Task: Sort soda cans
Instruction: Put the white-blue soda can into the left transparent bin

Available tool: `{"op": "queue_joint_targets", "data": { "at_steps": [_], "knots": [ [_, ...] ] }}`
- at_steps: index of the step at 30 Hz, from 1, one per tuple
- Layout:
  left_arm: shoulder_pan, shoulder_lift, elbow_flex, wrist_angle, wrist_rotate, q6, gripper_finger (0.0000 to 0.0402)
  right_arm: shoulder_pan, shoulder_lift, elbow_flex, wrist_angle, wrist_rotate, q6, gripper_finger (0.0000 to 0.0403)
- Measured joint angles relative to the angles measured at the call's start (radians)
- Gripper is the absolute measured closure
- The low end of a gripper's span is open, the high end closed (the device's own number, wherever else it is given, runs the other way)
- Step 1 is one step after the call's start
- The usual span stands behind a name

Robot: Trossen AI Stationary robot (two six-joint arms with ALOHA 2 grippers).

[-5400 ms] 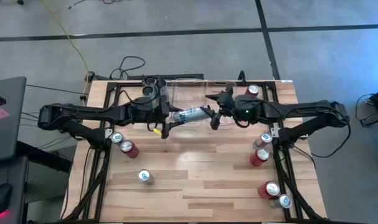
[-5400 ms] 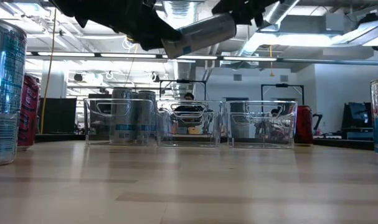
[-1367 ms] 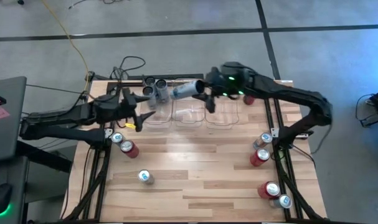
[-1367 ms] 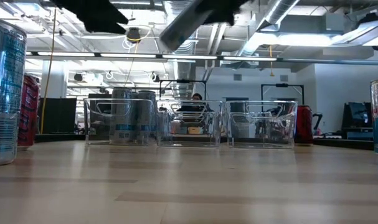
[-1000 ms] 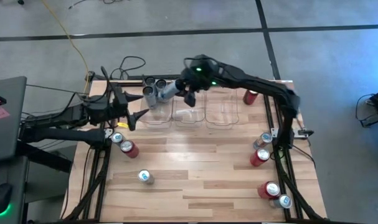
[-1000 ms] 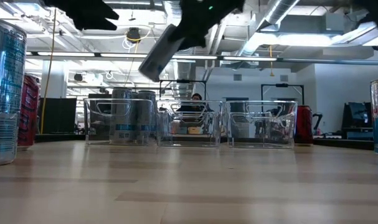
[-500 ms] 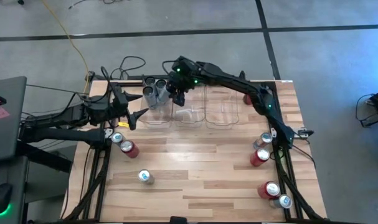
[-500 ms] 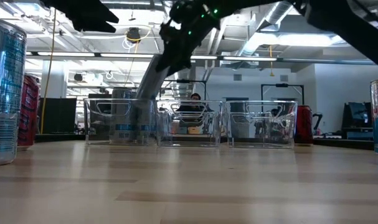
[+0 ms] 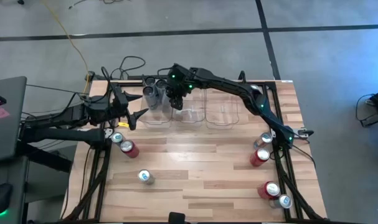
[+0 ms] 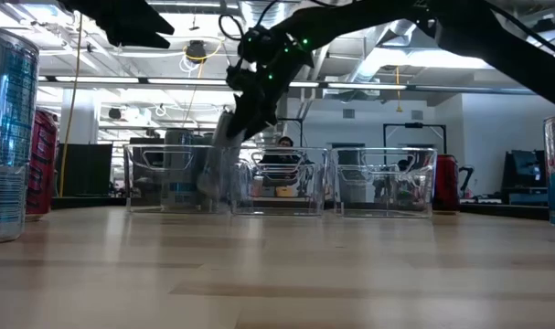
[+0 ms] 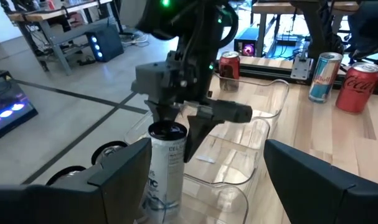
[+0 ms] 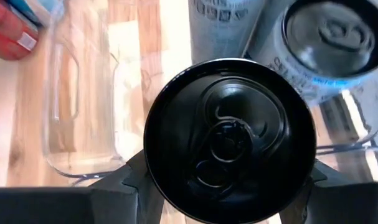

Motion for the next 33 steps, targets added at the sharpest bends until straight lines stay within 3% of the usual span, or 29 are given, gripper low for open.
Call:
{"op": "queue_joint_targets", "data": {
  "at_steps": [22, 33],
  "knots": [
    [0.000, 0.000, 0.000, 0.001, 0.000, 0.004, 0.0095, 0.003, 0.048, 0.000, 0.009, 0.000, -0.003, 0.0167],
    [0.000, 0.000, 0.000, 0.001, 0.000, 0.005, 0.0095, 0.003, 0.049, 0.000, 0.038, 0.001, 0.009, 0.0107]
  ]
}}
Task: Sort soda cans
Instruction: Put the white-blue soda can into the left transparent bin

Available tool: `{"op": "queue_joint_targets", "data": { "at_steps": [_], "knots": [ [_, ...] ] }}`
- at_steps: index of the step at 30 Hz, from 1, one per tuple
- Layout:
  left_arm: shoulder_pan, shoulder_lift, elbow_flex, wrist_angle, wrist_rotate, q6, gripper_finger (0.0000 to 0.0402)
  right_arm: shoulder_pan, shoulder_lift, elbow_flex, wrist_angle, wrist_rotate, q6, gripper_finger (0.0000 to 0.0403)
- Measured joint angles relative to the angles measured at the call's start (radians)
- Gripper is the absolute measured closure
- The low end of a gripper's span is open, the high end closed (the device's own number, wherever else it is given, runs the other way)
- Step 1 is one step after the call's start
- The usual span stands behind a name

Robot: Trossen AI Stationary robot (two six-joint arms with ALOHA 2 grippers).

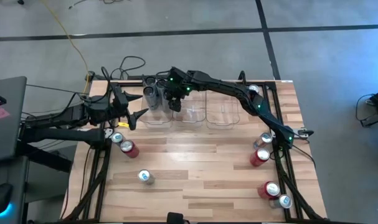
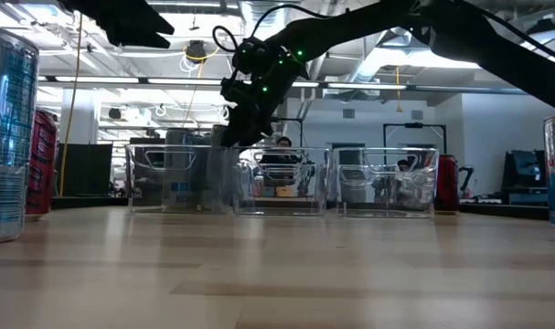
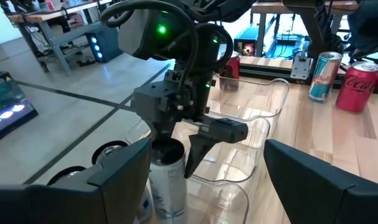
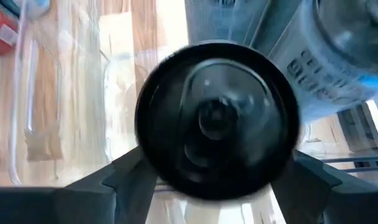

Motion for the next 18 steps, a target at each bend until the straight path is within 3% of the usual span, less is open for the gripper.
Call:
{"op": "queue_joint_targets", "data": {
  "at_steps": [7, 18],
  "knots": [
    [0.000, 0.000, 0.000, 0.000, 0.000, 0.000, 0.0095, 0.000, -0.002, 0.002, 0.006, 0.000, 0.026, 0.0082],
    [0.000, 0.000, 0.000, -0.004, 0.000, -0.001, 0.0095, 0.000, -0.007, 0.002, -0.086, -0.001, 0.041, 0.0084]
  ]
}}
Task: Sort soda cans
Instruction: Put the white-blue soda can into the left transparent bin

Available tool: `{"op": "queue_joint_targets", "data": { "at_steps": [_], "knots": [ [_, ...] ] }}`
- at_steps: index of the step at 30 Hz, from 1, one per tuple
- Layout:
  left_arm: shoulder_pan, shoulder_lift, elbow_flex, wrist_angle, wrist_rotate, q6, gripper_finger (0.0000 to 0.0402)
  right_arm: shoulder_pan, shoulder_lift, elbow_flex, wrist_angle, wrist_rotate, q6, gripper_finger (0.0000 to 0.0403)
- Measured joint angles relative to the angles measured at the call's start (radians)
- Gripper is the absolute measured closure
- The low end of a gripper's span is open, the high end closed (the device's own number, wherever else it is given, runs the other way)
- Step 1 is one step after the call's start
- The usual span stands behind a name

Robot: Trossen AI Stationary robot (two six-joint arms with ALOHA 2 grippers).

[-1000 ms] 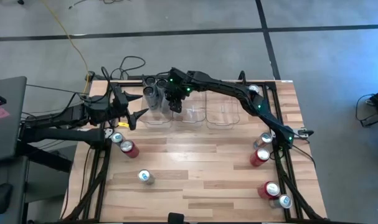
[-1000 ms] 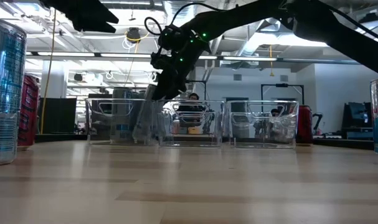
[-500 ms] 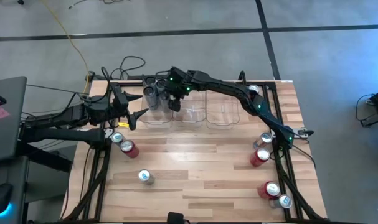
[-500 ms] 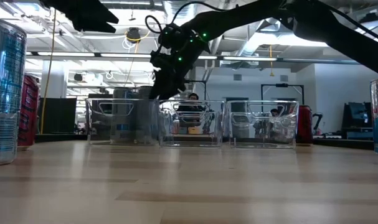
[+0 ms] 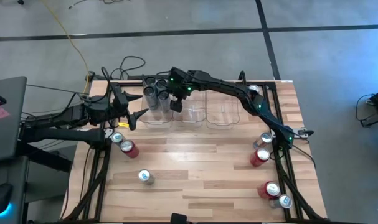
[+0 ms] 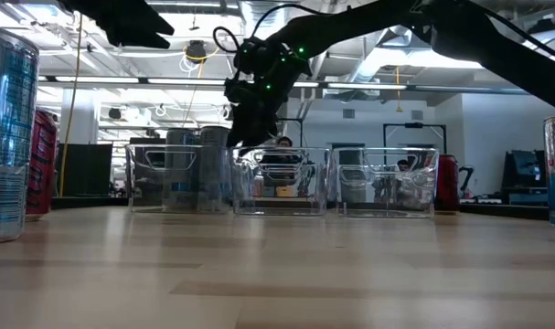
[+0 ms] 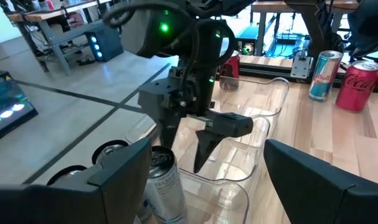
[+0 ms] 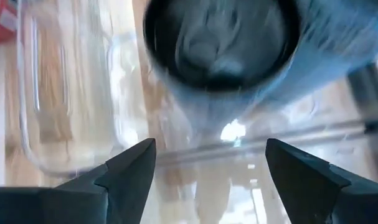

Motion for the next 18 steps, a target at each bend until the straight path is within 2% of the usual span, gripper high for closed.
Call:
{"op": "queue_joint_targets", "data": {
  "at_steps": [4, 18],
  "knots": [
    [0.000, 0.000, 0.000, 0.000, 0.000, -0.015, 0.0095, 0.004, 0.000, -0.001, -0.048, -0.004, 0.003, 0.0103],
    [0.000, 0.000, 0.000, 0.000, -0.005, -0.027, 0.0095, 0.072, 0.023, -0.004, 0.038, -0.014, -0.022, 0.0226]
  ]
}}
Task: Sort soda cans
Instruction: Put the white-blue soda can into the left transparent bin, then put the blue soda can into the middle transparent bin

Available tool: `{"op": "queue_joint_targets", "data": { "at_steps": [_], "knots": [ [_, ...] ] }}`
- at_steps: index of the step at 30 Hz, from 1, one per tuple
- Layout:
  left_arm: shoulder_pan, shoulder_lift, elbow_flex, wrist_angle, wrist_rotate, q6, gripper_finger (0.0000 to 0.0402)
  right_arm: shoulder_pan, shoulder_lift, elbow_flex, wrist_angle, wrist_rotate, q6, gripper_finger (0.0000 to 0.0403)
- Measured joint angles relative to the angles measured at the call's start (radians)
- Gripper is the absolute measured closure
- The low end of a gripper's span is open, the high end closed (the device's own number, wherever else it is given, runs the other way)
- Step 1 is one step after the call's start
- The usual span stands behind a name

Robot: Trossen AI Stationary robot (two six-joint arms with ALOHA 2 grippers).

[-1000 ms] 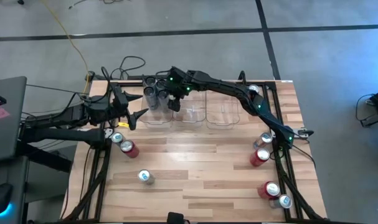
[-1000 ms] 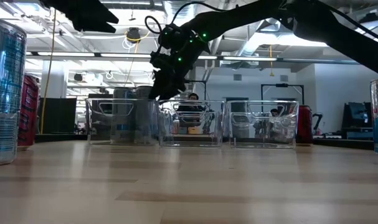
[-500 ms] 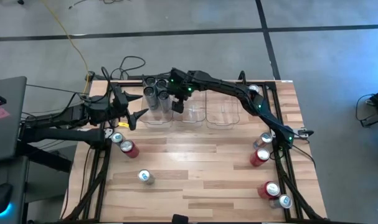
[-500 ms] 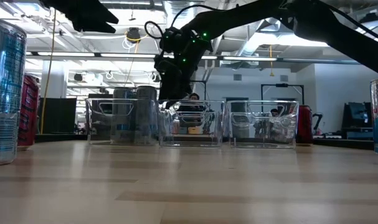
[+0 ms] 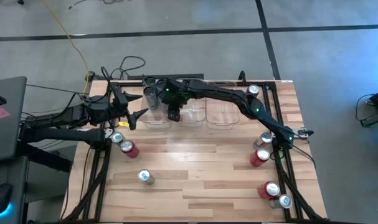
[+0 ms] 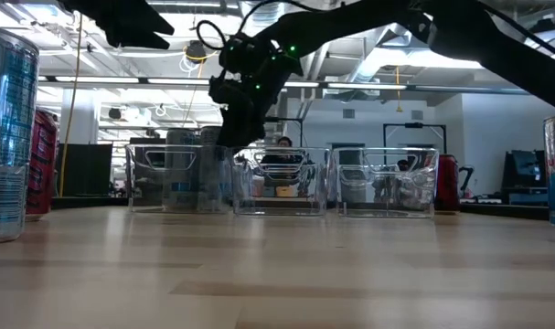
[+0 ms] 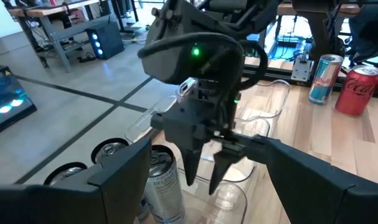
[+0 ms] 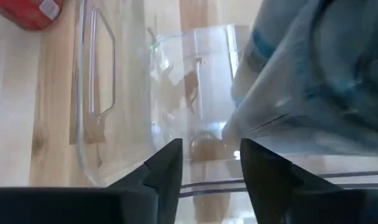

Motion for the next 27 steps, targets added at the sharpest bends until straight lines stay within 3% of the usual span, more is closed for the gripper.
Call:
{"op": "queue_joint_targets", "data": {
  "at_steps": [7, 16, 27],
  "knots": [
    [0.000, 0.000, 0.000, 0.000, 0.000, 0.003, 0.0095, -0.027, -0.001, -0.019, 0.033, 0.003, -0.002, 0.0255],
    [0.000, 0.000, 0.000, 0.000, -0.003, 0.004, 0.0095, -0.056, -0.002, -0.047, 0.111, 0.004, -0.002, 0.0264],
    [0.000, 0.000, 0.000, -0.008, -0.003, 0.005, 0.0095, -0.054, -0.005, -0.046, 0.006, 0.003, -0.002, 0.0264]
  ]
}}
